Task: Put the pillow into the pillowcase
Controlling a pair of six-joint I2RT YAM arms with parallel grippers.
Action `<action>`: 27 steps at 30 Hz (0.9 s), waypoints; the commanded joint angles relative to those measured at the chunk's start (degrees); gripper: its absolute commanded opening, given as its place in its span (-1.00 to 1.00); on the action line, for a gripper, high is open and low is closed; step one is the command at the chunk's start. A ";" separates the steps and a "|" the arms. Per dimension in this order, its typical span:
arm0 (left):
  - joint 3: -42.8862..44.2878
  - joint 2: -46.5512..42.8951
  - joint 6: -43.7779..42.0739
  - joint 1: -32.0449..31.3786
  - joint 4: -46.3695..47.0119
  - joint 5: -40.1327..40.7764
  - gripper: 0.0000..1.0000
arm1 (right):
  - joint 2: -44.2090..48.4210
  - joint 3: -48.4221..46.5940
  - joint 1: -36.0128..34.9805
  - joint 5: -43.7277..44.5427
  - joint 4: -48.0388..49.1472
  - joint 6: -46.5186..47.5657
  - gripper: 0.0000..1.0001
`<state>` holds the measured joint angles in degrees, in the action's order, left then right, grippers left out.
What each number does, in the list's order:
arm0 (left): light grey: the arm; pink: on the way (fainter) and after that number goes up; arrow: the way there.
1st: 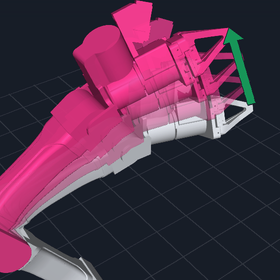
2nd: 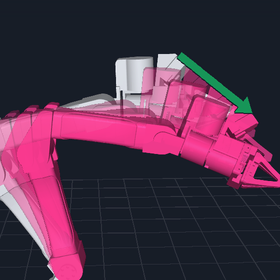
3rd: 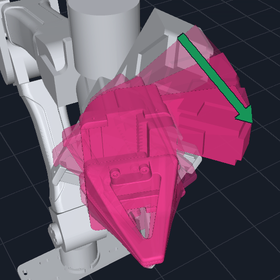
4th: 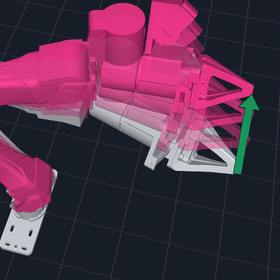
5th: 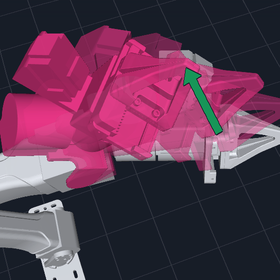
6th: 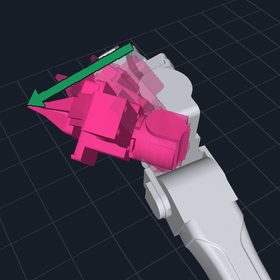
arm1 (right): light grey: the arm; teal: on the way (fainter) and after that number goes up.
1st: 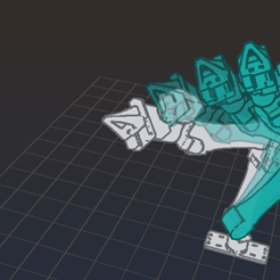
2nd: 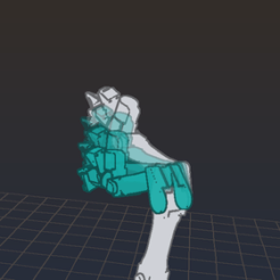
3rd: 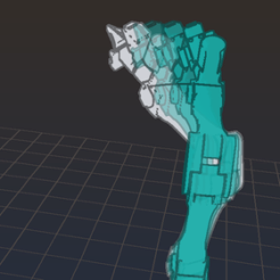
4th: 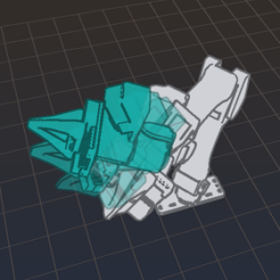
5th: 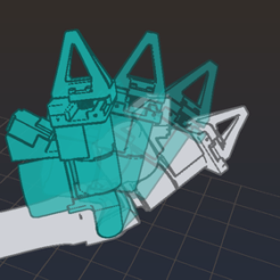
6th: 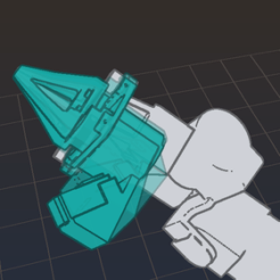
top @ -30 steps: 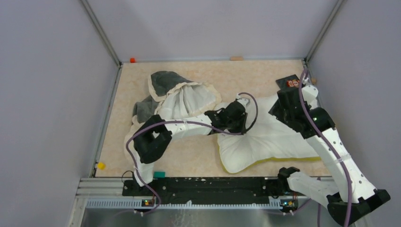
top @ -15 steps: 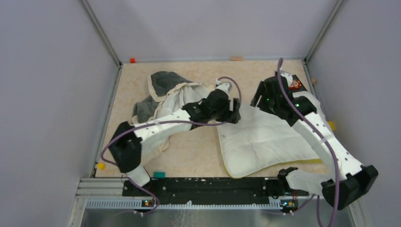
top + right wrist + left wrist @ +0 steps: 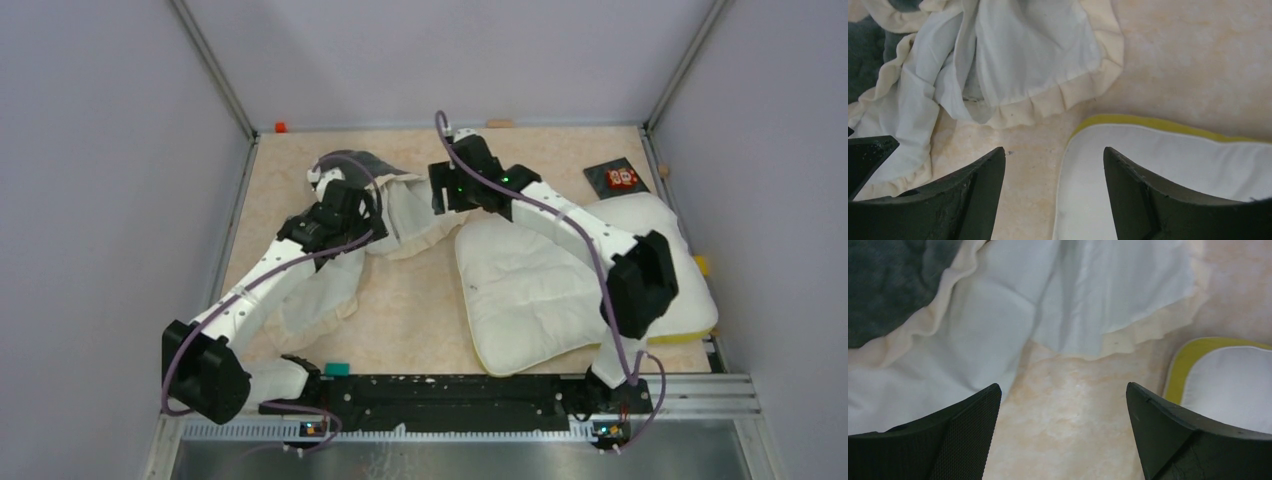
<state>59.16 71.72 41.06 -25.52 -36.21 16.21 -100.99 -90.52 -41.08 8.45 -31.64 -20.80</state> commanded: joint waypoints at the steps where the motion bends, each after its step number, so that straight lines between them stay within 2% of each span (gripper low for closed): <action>1: -4.78 -2.75 4.38 2.12 -6.27 0.70 0.98 | -10.19 -8.61 -0.85 -2.71 2.71 8.59 0.44; 5: -10.53 -3.27 8.75 2.85 -5.53 3.34 0.98 | -21.32 -18.53 -0.93 -2.09 -0.93 10.60 0.46; 8: -14.39 -1.97 10.63 4.11 -1.93 1.97 0.98 | -28.05 -24.30 -0.95 -0.86 -3.50 11.13 0.46; 12: -15.81 0.93 11.15 4.65 1.44 2.14 0.97 | -32.57 -26.66 -0.93 -0.02 -2.99 10.48 0.48; 18: -18.49 4.33 10.52 6.54 6.34 3.21 0.80 | -37.39 -27.06 -1.88 0.48 -2.84 7.97 0.48; 20: -19.49 5.53 10.64 7.34 7.62 2.87 0.58 | -38.53 -27.30 -2.43 0.89 -3.50 7.15 0.47; 23: -20.44 6.08 9.88 9.08 9.52 2.55 -0.18 | -39.20 -27.08 -2.93 1.58 -4.01 5.42 0.34; 25: -20.17 5.50 8.50 9.86 10.08 2.70 -0.66 | -39.15 -27.78 -2.95 2.64 -5.31 4.32 0.14; 27: -18.54 4.14 6.67 10.57 9.36 4.16 -0.96 | -38.84 -30.04 -2.91 3.81 -7.96 3.88 -0.15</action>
<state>39.13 77.76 50.35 -16.25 -29.36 17.96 -137.84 -116.90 -43.31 10.24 -34.57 -14.35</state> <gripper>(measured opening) 0.124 0.532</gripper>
